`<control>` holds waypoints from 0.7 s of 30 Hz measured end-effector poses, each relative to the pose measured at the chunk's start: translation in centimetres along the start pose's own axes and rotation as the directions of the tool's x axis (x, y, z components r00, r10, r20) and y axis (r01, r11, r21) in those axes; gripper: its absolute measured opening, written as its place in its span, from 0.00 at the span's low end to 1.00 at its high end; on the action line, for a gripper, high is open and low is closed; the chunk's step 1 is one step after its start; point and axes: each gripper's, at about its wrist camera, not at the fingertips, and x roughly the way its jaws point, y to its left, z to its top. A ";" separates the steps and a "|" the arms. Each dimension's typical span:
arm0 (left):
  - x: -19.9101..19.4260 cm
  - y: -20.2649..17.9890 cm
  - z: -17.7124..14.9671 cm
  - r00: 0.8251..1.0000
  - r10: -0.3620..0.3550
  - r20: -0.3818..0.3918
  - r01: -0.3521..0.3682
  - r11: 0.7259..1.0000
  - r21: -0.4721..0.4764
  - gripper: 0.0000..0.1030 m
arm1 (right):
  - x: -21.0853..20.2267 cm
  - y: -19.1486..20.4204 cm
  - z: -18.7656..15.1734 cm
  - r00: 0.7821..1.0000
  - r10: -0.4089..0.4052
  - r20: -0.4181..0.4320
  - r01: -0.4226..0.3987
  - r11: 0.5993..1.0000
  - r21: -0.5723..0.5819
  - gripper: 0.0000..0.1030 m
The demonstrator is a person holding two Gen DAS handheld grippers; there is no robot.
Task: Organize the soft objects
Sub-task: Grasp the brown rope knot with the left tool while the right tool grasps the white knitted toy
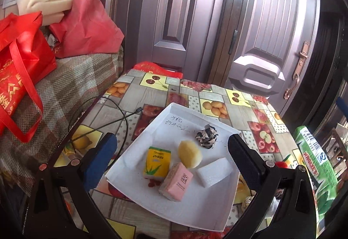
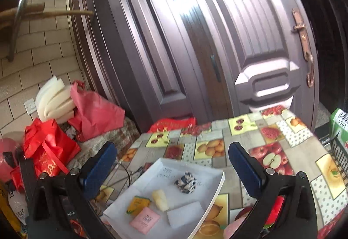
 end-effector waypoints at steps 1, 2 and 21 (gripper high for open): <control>-0.3 -0.9 0.0 1.000 -0.023 -0.004 0.023 1.000 0.017 1.00 | -1.2 -0.7 1.3 1.000 -0.018 0.025 0.018 1.000 0.008 1.00; -0.4 -1.8 0.0 0.999 -0.052 -0.014 0.053 0.998 0.037 1.00 | -2.0 -1.5 2.6 0.999 -0.039 0.031 0.039 0.999 0.021 1.00; 8.4 -18.9 -13.3 0.910 -0.067 -0.410 0.300 0.788 0.537 0.89 | -18.8 -14.3 3.2 0.930 -0.348 0.121 0.314 0.920 0.234 1.00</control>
